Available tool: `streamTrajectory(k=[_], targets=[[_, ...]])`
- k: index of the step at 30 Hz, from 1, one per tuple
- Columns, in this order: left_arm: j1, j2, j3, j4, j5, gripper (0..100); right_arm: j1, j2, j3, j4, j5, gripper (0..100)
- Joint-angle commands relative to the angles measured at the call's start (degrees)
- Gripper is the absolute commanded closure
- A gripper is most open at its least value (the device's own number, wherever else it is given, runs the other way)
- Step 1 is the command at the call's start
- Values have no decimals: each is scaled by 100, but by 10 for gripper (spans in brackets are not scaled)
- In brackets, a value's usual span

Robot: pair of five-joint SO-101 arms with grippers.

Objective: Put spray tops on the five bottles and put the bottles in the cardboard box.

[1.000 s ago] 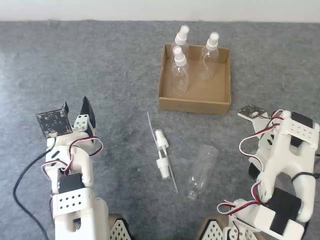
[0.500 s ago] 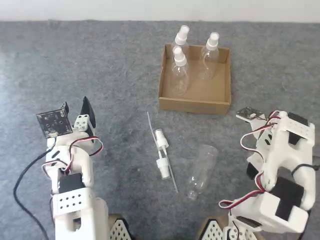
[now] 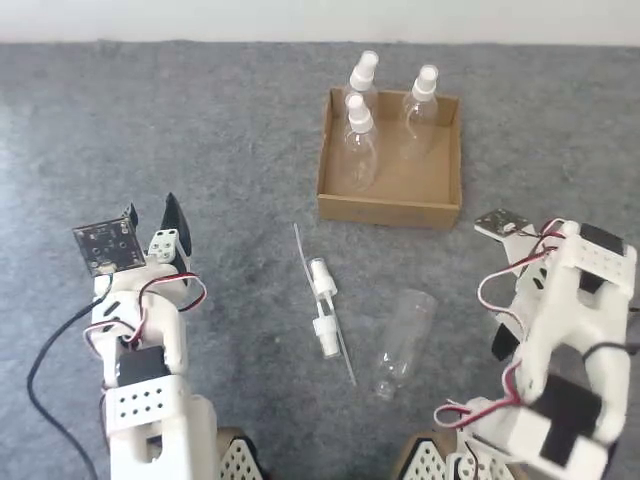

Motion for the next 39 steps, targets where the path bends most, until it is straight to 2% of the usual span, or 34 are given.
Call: streamTrajectory(k=[1, 12, 16, 19, 27, 39], targets=[[9, -70, -84, -141, -26, 826, -75, -927, -316, 426, -70, 931], [9, -53, -84, -141, -26, 826, -84, -2387, -308, 1174, -132, 931], [9, -53, -84, -141, -26, 826, -127, -2809, -308, 1103, -818, 931], [9, -53, -84, -141, -26, 826, -409, -3196, -308, 1103, -1257, 931], [9, -53, -84, -141, -26, 826, -1130, -4145, -308, 716, -3024, 931], [9, -53, -84, -141, -26, 826, -2387, -4655, -308, 708, -4369, 931]])
